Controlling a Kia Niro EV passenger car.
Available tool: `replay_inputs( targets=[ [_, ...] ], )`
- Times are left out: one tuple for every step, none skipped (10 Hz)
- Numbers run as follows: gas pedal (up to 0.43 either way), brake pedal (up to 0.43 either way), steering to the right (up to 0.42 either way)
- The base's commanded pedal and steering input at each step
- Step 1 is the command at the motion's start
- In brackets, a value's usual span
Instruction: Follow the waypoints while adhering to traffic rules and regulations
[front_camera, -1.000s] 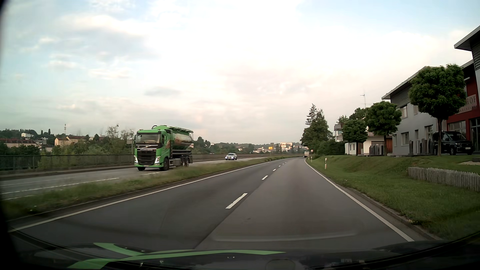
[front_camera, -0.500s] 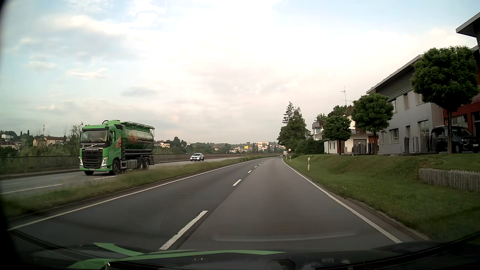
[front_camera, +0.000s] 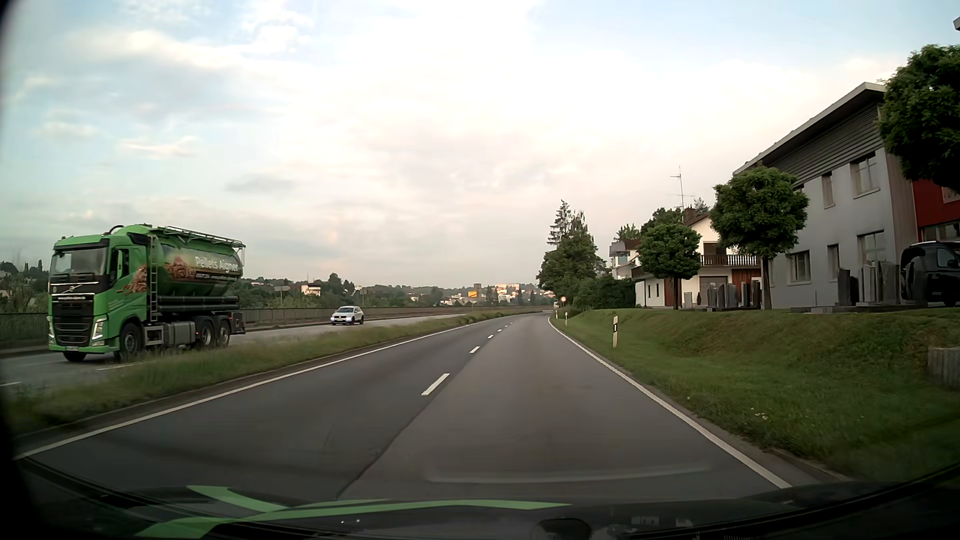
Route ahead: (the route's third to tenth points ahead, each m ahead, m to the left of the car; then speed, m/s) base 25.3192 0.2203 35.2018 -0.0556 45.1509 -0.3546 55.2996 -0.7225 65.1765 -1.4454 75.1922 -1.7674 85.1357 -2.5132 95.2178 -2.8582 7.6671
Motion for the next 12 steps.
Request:
replay_inputs(
  targets=[
    [0.177, 0.000, 0.017],
    [0.177, 0.000, 0.016],
    [0.177, 0.000, 0.016],
    [0.189, 0.000, 0.016],
    [0.189, 0.000, 0.015],
    [0.189, 0.000, 0.014],
    [0.189, 0.000, 0.012],
    [0.189, 0.000, 0.009],
    [0.189, 0.000, 0.005],
    [0.177, 0.000, 0.002],
    [0.177, 0.000, -0.005],
    [0.177, 0.000, -0.008]
  ],
)
